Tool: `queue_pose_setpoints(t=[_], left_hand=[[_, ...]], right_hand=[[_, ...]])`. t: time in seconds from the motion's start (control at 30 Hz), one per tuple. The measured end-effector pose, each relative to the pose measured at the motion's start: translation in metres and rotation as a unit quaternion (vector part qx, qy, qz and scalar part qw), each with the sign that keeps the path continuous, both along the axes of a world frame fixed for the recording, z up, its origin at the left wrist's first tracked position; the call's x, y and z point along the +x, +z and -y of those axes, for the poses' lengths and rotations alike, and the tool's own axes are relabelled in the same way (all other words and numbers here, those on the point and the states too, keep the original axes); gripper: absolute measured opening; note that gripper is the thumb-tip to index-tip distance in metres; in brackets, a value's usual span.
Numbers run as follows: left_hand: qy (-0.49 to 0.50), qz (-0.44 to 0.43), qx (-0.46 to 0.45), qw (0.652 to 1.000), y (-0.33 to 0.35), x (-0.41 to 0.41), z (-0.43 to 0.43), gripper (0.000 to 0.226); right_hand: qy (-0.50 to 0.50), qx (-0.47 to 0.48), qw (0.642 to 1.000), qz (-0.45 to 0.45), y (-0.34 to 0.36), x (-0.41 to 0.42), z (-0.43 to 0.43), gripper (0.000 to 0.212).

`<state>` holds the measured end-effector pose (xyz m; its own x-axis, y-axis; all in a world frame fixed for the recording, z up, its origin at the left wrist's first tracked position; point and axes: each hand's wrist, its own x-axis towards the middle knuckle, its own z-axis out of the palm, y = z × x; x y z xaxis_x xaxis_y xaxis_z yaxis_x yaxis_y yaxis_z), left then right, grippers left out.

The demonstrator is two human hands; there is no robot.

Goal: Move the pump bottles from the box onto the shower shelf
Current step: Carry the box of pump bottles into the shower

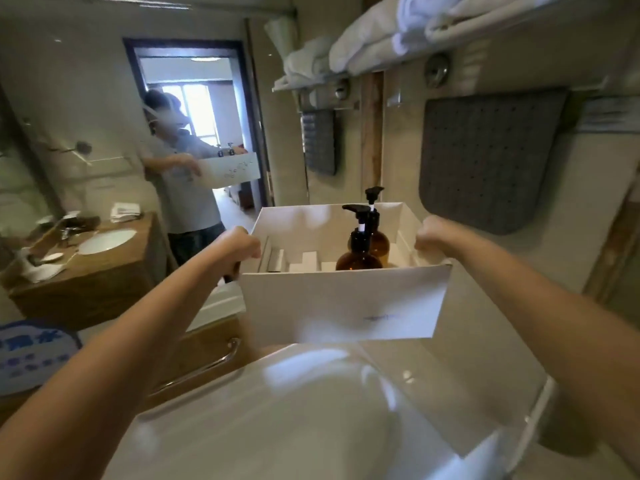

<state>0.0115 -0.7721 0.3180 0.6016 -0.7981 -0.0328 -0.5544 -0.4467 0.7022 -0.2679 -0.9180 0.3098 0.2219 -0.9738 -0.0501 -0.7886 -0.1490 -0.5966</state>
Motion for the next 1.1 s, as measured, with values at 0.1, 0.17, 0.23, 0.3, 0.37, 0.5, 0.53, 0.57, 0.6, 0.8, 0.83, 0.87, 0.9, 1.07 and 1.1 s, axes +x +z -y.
queue_pose_setpoints(t=[0.1, 0.17, 0.23, 0.3, 0.37, 0.5, 0.53, 0.57, 0.6, 0.8, 0.83, 0.87, 0.9, 1.07, 1.1], left_hand=[[-0.057, -0.01, 0.011, 0.998, -0.001, -0.035, 0.025, 0.015], [-0.093, -0.003, 0.017, 0.995, -0.003, -0.059, 0.038, 0.017], [-0.122, 0.013, 0.024, 0.992, -0.004, -0.086, 0.049, 0.02], [-0.146, 0.025, 0.029, 0.989, -0.004, -0.116, 0.059, 0.019], [-0.168, 0.038, 0.03, 0.985, -0.004, -0.147, 0.067, 0.015], [-0.222, 0.038, 0.017, 0.974, -0.002, -0.208, 0.082, 0.016], [-0.233, 0.045, 0.018, 0.971, -0.002, -0.224, 0.085, 0.017], [-0.244, 0.047, 0.021, 0.968, -0.001, -0.24, 0.088, 0.017], [-0.255, 0.047, 0.023, 0.966, -0.001, -0.256, 0.09, 0.016], [-0.309, 0.042, 0.026, 0.95, -0.006, -0.354, 0.091, 0.012], [-0.321, 0.037, 0.022, 0.946, -0.008, -0.371, 0.091, 0.012], [-0.331, 0.036, 0.015, 0.943, -0.01, -0.386, 0.091, 0.009], [-0.34, 0.04, 0.007, 0.94, -0.012, -0.401, 0.089, 0.005], [-0.39, 0.035, 0.007, 0.92, -0.017, -0.465, 0.085, 0.005], [-0.401, 0.033, 0.008, 0.915, -0.017, -0.478, 0.088, 0.006]], right_hand=[[-0.046, 0.004, 0.999, -0.001, -0.004, -0.05, -0.006, 0.007], [-0.079, 0.006, 0.997, -0.005, -0.007, -0.083, -0.011, 0.01], [-0.119, 0.004, 0.993, -0.009, -0.007, -0.114, -0.018, 0.01], [-0.151, 0.007, 0.988, -0.01, -0.005, -0.146, -0.025, 0.006], [-0.177, 0.017, 0.984, 0.0, -0.001, -0.18, -0.034, 0.003], [-0.237, 0.022, 0.971, -0.014, 0.007, -0.249, -0.053, 0.015], [-0.248, 0.02, 0.968, -0.017, 0.008, -0.266, -0.059, 0.017], [-0.258, 0.019, 0.966, -0.018, 0.009, -0.282, -0.066, 0.019], [-0.269, 0.018, 0.963, -0.018, 0.011, -0.298, -0.074, 0.021], [-0.314, 0.013, 0.949, -0.025, 0.013, -0.39, -0.12, 0.004], [-0.323, 0.016, 0.946, -0.028, 0.012, -0.405, -0.128, 0.006], [-0.334, 0.021, 0.942, -0.027, 0.012, -0.419, -0.135, 0.008], [-0.343, 0.025, 0.939, -0.023, 0.011, -0.431, -0.142, 0.011], [-0.388, 0.04, 0.921, 0.003, 0.009, -0.485, -0.171, 0.03], [-0.403, 0.037, 0.915, -0.003, 0.009, -0.495, -0.177, 0.031]])
